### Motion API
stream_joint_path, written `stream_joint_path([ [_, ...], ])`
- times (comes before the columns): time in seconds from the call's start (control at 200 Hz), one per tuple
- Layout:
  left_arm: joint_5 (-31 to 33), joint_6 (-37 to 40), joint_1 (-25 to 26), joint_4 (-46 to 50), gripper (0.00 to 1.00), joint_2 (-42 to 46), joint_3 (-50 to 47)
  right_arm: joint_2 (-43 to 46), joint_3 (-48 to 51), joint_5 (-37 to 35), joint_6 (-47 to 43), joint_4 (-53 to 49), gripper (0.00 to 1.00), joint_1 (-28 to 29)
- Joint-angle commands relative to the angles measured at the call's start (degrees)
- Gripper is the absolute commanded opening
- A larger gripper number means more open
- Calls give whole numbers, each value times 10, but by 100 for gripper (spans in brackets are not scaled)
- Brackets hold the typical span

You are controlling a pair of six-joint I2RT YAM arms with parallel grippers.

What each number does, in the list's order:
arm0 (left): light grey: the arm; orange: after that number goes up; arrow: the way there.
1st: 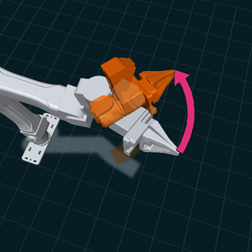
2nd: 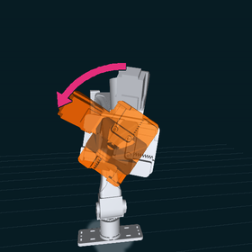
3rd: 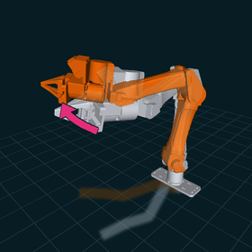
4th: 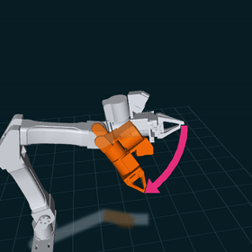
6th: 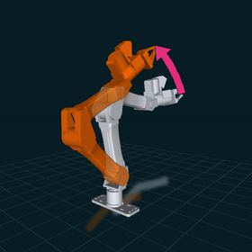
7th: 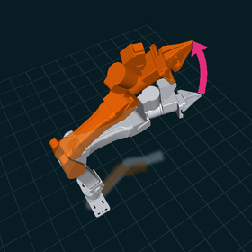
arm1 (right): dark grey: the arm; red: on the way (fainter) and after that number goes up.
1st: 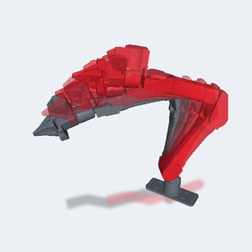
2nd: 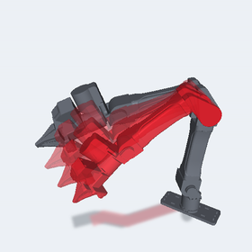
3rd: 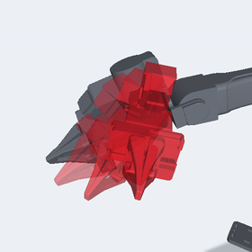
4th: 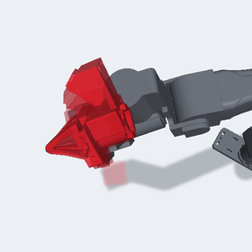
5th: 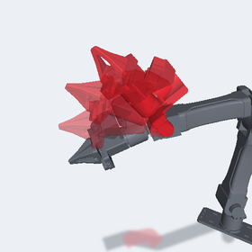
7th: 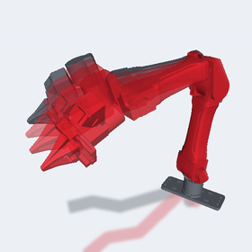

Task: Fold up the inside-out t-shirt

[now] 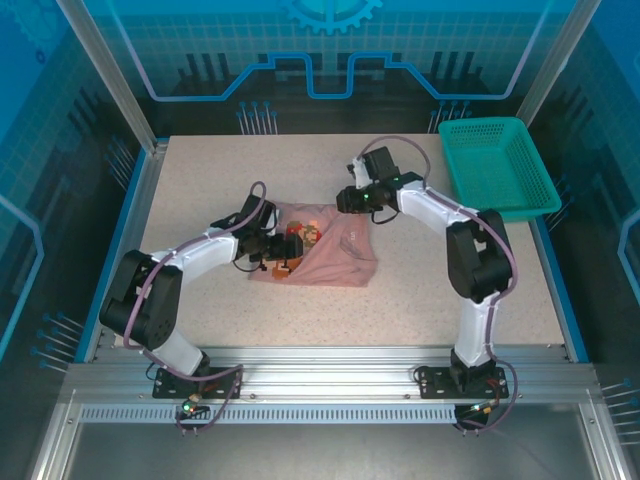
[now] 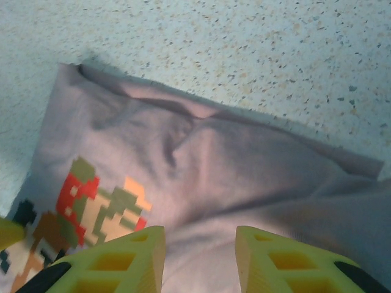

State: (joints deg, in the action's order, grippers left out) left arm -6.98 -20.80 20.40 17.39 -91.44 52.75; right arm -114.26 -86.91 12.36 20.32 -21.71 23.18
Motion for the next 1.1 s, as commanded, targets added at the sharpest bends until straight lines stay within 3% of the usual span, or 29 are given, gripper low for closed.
stream_joint_path([
  [0.0, -18, 15, 0, -17, 86, -2, -11, -45, -39, -19, 4, -46, 36, -11],
  [0.365, -42, 3, 30, -16, 86, -27, -37, -110, -71, -39, 2, -116, 36, -45],
  [0.565, -83, -13, 86, -7, 85, -25, -17, -49, -77, -40, -38, -128, 40, -58],
  [0.7, -104, -21, 113, -3, 86, 3, 14, 37, -18, -26, -50, -122, 42, -48],
  [0.8, -100, -16, 104, -25, 86, 35, 16, 114, 71, -5, -37, -103, 43, -36],
  [0.895, -108, -25, 57, -55, 86, 32, 27, 180, 174, 36, 5, -61, 44, -24],
  [0.975, -134, -39, 19, -71, 84, -16, 65, 210, 242, 62, 45, -18, 44, -5],
  [1.095, -139, -24, 7, -59, 83, -112, 147, 201, 291, 80, 88, 29, 43, 20],
])
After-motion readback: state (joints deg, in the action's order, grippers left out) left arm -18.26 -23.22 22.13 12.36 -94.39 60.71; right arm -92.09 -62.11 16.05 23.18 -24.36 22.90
